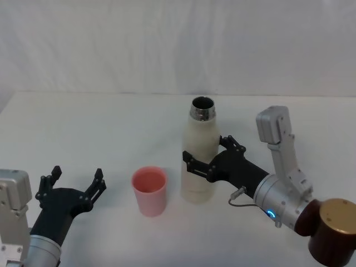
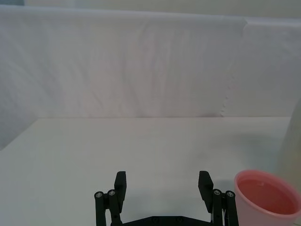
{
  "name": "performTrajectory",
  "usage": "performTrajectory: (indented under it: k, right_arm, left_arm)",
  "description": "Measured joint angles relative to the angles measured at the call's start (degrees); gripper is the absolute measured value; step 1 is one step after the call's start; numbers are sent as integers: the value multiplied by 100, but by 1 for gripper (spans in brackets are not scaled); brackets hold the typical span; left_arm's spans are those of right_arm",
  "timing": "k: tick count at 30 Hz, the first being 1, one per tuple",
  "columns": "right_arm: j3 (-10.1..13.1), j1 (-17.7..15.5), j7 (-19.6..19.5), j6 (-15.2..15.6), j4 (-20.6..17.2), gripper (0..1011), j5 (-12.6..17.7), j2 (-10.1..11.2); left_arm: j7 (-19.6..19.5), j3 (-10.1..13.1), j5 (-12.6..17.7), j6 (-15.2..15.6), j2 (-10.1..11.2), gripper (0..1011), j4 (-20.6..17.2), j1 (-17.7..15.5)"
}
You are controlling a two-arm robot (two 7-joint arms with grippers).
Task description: Grasp the thermos with one hand and pour water into the cup lid.
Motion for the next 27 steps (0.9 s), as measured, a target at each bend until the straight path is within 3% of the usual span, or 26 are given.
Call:
performTrajectory:
  k: [15,27]
  right_arm:
    - [-7,-284,-55,-159,-371,1000,166,299]
    - [154,-767,-172,-195,-795,1000,272,620]
  left_arm:
    - [0,0,0,0,0,1001,0,0]
    - [0,0,0,0,0,1001,0,0]
